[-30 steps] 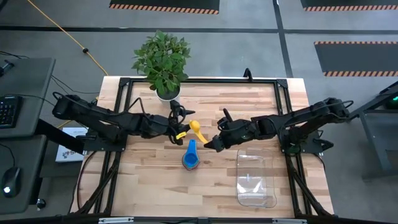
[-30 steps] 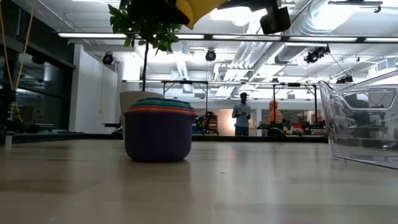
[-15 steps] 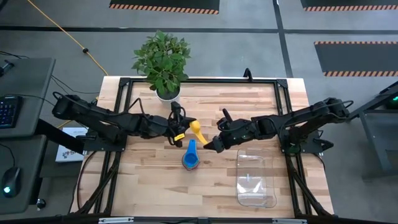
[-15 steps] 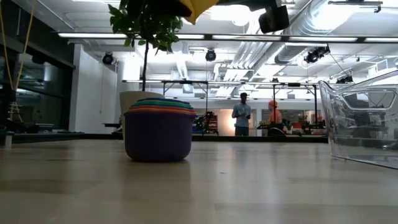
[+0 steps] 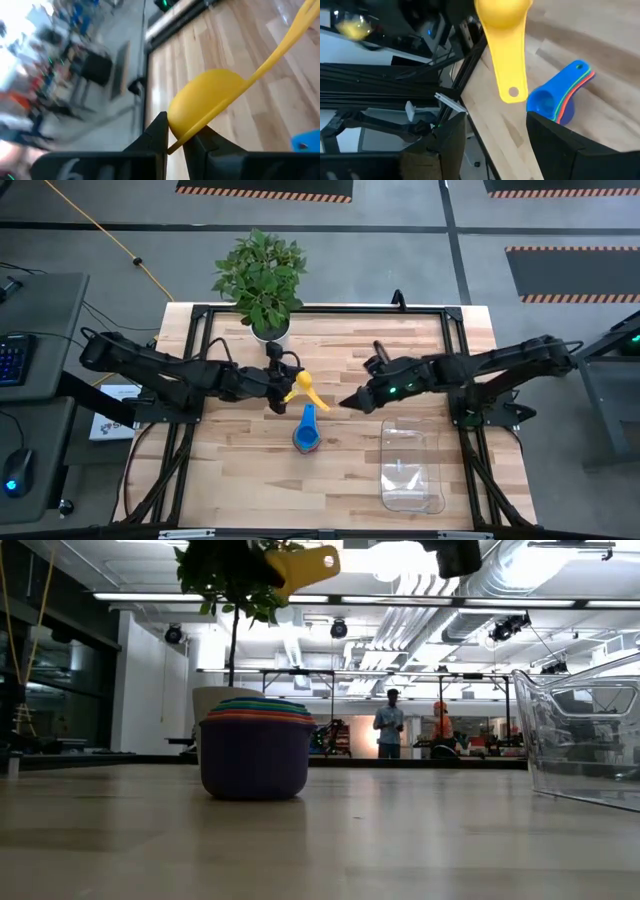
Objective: Nest measuring cups in basket
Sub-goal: Stack the yellow measuring cup on top of the blue measuring cup
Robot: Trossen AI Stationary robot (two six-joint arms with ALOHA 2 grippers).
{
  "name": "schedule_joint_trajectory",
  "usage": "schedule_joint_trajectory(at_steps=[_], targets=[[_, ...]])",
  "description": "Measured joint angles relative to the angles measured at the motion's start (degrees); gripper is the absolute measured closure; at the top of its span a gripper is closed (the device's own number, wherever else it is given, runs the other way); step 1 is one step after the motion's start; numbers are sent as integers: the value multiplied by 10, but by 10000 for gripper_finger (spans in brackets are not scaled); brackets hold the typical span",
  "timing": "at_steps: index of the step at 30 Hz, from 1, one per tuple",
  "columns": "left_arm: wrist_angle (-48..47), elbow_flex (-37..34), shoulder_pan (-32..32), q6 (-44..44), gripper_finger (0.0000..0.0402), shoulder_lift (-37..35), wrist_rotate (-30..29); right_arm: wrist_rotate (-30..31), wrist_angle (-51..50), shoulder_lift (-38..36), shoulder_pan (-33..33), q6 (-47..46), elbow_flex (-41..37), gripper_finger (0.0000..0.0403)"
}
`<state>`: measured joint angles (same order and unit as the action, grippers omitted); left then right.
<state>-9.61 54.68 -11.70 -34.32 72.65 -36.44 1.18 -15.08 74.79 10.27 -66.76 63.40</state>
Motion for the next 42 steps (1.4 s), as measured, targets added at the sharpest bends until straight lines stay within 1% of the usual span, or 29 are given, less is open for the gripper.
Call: schedule_joint_trajectory(at_steps=[2, 3, 4, 6, 8, 10, 12, 14, 17, 19, 24, 29, 36, 39, 42], targets=[[-43, 0, 0, 74, 376, -6, 3, 2, -25, -22, -3, 11, 0, 201], [-70, 0, 0, 124, 376, -10, 13, 7, -33, -29, -4, 14, 0, 201], [-107, 4, 0, 180, 376, -17, 37, 15, -40, -33, -4, 19, 0, 201], [-214, 32, 5, 317, 376, -24, 120, 20, -50, -35, 1, 34, 0, 202], [-296, 68, 16, 450, 376, -19, 219, 30, -50, -29, 3, 49, 0, 201], [-356, 92, 29, 532, 376, -7, 320, 35, -42, -15, 3, 64, 0, 201], [-381, 107, 41, 574, 376, 9, 389, 36, -25, 7, 3, 79, 0, 201], [-384, 111, 48, 598, 376, 21, 430, 26, 5, 30, 2, 105, 0, 201], [-386, 109, 62, 598, 376, 50, 511, -2, 79, 64, 9, 157, 0, 201], [-386, 110, 73, 593, 377, 68, 549, -23, 113, 80, 13, 189, 1, 201], [-365, 110, 97, 593, 377, 102, 577, -52, 100, 113, 15, 202, 6, 201], [-338, 110, 103, 593, 377, 120, 580, -85, 103, 148, 15, 187, 7, 201], [-326, 110, 103, 593, 377, 121, 580, -95, 149, 185, 18, 167, 7, 206], [-326, 110, 103, 593, 377, 121, 580, -95, 173, 190, 18, 158, 7, 219], [-325, 110, 103, 592, 377, 121, 580, -80, 166, 190, 18, 147, 7, 251]])
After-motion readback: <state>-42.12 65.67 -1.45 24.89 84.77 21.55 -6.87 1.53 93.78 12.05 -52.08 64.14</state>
